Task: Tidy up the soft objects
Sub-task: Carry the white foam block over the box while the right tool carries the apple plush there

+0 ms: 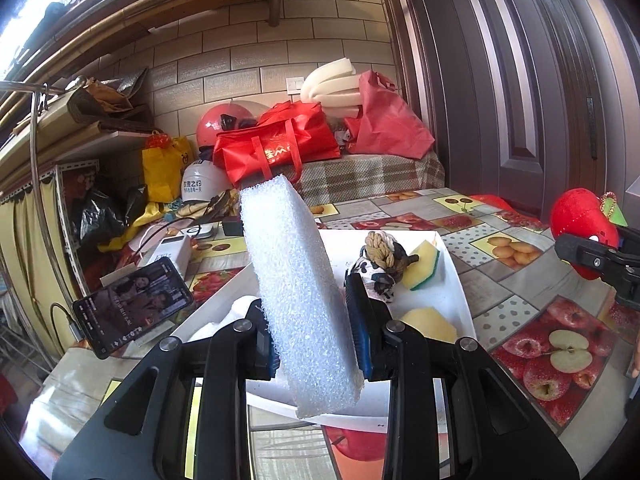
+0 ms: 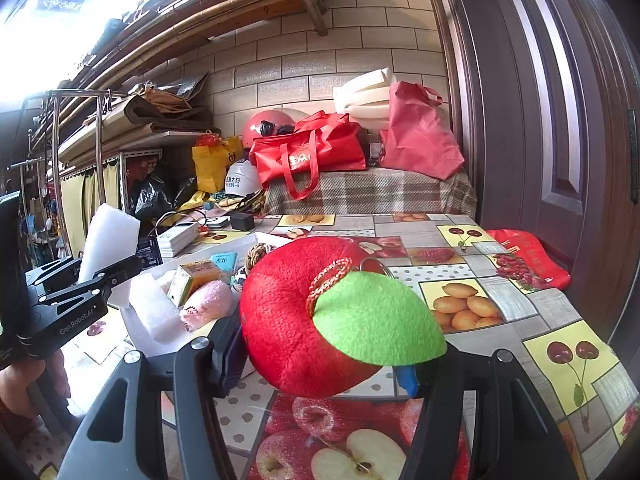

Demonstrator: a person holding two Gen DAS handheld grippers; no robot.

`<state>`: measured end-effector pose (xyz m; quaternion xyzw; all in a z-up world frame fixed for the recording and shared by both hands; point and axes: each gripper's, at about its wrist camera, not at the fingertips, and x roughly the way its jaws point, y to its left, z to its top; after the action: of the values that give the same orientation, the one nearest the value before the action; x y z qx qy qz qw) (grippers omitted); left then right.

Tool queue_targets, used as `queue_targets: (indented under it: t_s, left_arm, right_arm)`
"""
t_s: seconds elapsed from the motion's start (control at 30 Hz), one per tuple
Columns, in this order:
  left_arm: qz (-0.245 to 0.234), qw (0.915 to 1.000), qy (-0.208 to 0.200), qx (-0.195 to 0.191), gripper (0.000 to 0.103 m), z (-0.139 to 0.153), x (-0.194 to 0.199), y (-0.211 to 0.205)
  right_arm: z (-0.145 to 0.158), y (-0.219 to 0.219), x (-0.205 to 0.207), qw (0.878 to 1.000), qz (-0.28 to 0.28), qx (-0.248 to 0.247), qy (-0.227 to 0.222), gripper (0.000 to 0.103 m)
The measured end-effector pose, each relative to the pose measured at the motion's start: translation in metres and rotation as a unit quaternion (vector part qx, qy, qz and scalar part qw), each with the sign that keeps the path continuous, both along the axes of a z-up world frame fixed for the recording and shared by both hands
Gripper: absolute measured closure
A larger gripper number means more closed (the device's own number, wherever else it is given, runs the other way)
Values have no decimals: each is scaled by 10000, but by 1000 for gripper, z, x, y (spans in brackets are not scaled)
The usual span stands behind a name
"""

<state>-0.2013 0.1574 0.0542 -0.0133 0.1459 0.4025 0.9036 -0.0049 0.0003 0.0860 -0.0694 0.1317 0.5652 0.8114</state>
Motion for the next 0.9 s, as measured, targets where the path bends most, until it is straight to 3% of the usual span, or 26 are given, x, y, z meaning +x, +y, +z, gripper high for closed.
queue_targets:
  t_s: [0.23,0.53,0.77,0.9]
  left_arm:
    - [228,9994,-35,-277,75,-5,-12,35]
    - [286,9992,-43,-261,75,-4,-2,62]
    - [-224,9959,337,-810,75,-10,21,87]
    - [-349,9940,603,-849,75,-14,36,91]
  right_arm:
    - [-11,42,-7,9989,319,-318,122,42]
    - [-11,87,-18,9978,566,-350,-80,42]
    - [-16,125,-18,9922,1009,-732,89,42]
    - [-21,149,-14,9884,1071,-1054,230,43]
